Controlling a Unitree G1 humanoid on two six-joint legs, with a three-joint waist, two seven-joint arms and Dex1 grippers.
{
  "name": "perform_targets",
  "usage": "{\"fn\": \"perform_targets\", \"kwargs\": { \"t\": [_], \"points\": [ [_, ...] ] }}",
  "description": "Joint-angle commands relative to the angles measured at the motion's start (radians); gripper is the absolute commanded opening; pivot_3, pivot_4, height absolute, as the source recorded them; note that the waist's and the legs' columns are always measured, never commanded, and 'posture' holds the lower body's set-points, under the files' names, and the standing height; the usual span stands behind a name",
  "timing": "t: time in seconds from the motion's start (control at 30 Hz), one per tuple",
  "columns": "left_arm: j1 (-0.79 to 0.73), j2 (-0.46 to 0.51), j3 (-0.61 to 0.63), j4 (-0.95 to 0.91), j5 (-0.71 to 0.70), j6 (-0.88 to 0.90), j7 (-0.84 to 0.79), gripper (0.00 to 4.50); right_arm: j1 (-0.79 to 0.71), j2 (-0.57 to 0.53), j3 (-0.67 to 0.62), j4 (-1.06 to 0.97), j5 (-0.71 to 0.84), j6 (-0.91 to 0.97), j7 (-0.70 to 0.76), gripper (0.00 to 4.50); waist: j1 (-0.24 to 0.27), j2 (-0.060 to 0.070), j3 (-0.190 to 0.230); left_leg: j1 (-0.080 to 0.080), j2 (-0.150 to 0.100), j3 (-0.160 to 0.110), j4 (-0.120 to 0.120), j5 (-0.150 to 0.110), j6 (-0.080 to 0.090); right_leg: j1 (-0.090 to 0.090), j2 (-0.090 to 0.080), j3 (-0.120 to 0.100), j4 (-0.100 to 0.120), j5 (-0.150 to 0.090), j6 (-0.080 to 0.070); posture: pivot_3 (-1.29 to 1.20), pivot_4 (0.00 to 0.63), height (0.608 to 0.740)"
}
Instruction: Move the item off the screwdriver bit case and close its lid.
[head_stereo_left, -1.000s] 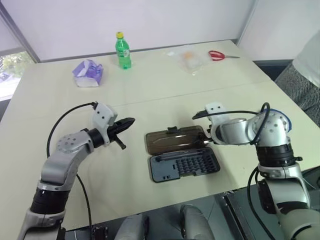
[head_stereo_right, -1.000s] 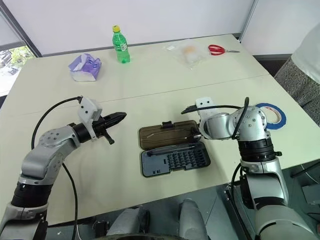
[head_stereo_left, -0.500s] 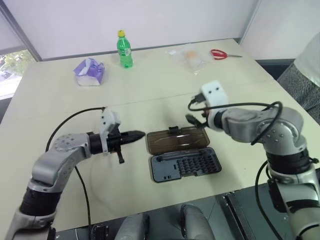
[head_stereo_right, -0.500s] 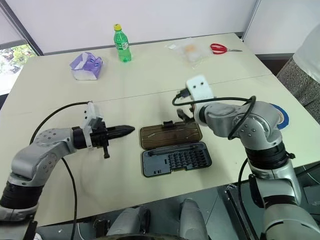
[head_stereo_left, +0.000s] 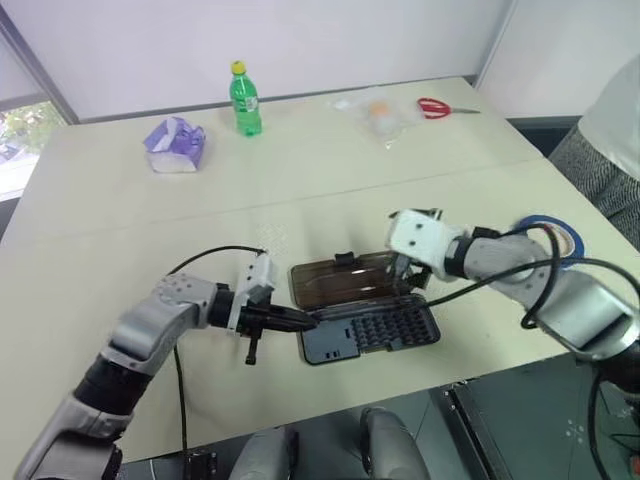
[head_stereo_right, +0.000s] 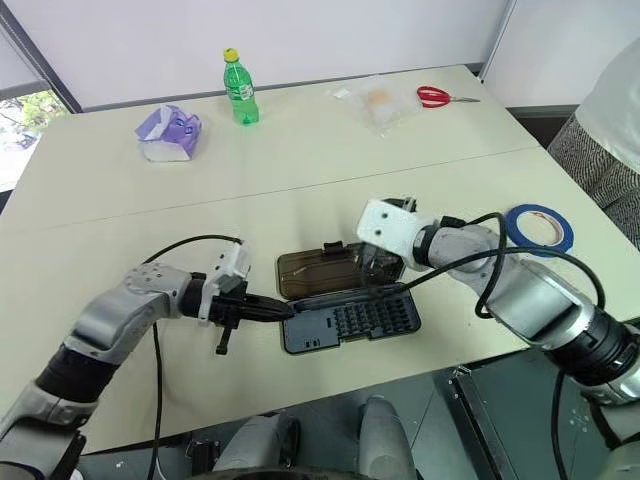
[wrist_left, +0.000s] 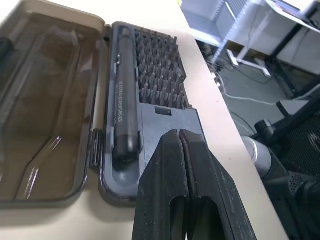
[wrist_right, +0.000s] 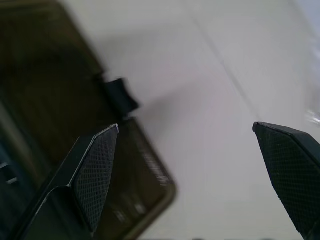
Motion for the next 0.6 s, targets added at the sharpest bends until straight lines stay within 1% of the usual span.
{"fn": "perform_targets", "kwargs": {
  "t": [0.03,0.23,0.47,0.6],
  "points": [
    [-0.022,-0.014,-0.012,0.023,0.024,-0.032,-0.024,0.00,-0.014,0.026,-0.058,0.021,-0.073,-0.049,0.062,4.49,0.004,0.000,0.000,0.000,0.000,-0.001,0.000,0.000,0.000,0.000,0.000,0.000,0.000,0.000,0.000,0.00,0.150,0.740],
    [-0.033,-0.063,-0.046,0.065,0.057,-0.046,-0.040,0.00,-0.012,0.084,-0.099,0.085,-0.146,-0.070,0.138,4.49,0.008,0.000,0.000,0.000,-0.001,-0.003,0.001,0.000,0.000,0.000,-0.001,0.000,0.000,0.000,0.000,0.00,0.150,0.740],
    [-0.039,-0.103,-0.101,0.078,0.091,-0.042,-0.057,0.00,-0.002,0.126,-0.130,0.138,-0.219,-0.086,0.189,4.49,0.007,0.000,0.000,-0.001,-0.001,-0.003,0.001,0.000,0.000,0.000,-0.001,0.000,0.000,0.000,0.000,0.00,0.150,0.740],
    [-0.035,-0.118,-0.130,0.141,0.153,-0.095,-0.047,0.00,0.010,0.143,-0.154,0.146,-0.237,-0.081,0.210,4.49,0.008,0.000,0.000,0.000,-0.001,-0.003,0.001,0.000,0.000,0.000,-0.001,0.000,0.000,0.000,0.000,0.00,0.150,0.740]
  ]
}}
